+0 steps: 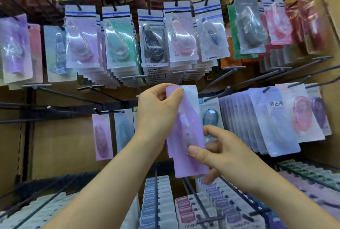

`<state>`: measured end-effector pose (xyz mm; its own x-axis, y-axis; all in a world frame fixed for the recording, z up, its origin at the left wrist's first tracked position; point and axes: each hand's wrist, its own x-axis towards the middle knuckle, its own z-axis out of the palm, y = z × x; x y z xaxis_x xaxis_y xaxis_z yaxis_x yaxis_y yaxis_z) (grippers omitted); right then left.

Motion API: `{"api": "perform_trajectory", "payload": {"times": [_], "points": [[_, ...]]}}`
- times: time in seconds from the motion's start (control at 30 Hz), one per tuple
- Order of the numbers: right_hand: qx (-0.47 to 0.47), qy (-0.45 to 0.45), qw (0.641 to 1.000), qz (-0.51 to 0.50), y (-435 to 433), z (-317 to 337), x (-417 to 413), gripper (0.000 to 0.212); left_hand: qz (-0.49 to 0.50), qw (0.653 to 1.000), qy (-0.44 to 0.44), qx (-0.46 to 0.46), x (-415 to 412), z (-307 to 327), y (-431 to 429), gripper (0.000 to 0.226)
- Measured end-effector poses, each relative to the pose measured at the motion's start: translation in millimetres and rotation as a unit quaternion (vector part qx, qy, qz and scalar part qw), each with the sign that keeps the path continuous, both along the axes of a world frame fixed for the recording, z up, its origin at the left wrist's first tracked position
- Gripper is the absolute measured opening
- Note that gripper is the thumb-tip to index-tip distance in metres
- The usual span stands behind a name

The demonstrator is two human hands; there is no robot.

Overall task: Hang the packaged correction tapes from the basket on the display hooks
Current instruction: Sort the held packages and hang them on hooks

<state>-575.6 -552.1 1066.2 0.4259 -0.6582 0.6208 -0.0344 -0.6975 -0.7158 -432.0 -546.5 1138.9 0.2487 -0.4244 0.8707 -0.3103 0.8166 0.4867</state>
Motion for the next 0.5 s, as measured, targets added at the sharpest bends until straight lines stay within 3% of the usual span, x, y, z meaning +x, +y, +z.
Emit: {"api": "perform_trajectory", "payload": {"times": [0.27,0.5], "points": [[0.069,-0.008,0.994,0.090,21,6,-8,0.039,-0.085,0.985,0.063,0.137,0,4,11,0.018],[0.107,-0.037,0.986,0.125,27,5,-13,0.029,-0.095,0.981,0.050,0.162,2,10,11,0.010]]}}
